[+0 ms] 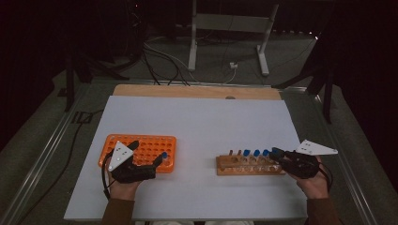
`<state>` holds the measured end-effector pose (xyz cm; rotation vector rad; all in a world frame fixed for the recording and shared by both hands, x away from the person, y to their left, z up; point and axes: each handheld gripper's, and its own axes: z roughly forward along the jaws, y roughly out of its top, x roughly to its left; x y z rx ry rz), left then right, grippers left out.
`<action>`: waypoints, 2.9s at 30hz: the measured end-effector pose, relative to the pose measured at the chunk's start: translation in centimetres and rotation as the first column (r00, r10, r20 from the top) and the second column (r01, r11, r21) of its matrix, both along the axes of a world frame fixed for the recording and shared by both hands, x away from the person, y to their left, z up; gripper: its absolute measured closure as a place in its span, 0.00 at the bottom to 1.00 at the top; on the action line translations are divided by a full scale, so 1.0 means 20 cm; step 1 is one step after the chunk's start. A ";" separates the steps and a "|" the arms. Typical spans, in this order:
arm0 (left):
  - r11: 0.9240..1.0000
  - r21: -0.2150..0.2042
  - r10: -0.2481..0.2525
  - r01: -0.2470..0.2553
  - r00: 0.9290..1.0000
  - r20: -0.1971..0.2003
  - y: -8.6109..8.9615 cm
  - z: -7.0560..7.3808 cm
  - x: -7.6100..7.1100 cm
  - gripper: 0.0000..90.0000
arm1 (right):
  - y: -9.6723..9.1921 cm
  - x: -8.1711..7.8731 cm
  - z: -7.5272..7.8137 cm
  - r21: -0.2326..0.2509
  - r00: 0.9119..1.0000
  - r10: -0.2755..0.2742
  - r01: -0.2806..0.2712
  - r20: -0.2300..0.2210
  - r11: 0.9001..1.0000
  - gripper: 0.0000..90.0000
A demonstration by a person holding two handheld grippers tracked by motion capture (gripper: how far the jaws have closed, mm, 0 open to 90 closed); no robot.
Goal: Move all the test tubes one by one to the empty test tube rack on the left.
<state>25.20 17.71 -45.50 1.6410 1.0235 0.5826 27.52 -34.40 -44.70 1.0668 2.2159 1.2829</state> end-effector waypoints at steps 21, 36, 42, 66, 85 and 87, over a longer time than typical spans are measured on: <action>0.999 -0.005 0.047 -0.047 0.999 0.021 0.04 0.02 -0.01 0.02 | 0.00 0.02 -0.05 0.003 0.999 0.006 -0.006 -0.033 1.000 0.85; 0.999 -0.011 0.041 -0.041 0.999 0.015 0.03 0.01 0.00 0.01 | -0.01 0.00 0.01 0.003 1.000 0.012 -0.012 -0.014 1.000 0.85; 0.999 -0.011 0.046 -0.046 0.999 0.009 0.03 0.00 0.00 0.01 | -0.03 0.00 0.05 0.023 1.000 -0.001 0.001 -0.014 1.000 0.85; 0.999 -0.012 0.036 -0.036 0.999 -0.003 0.02 -0.01 0.01 0.01 | -0.05 -0.03 0.24 0.081 0.998 -0.046 0.043 0.036 0.996 0.85; 1.000 -0.012 0.027 -0.027 1.000 0.015 0.01 0.01 0.00 0.01 | 0.01 -0.08 0.31 0.083 0.999 0.033 -0.037 0.039 0.996 0.85; 1.000 -0.012 0.026 -0.026 1.000 0.016 0.00 0.02 0.00 0.01 | 0.03 -0.09 0.31 0.086 0.998 0.047 -0.050 0.037 0.995 0.85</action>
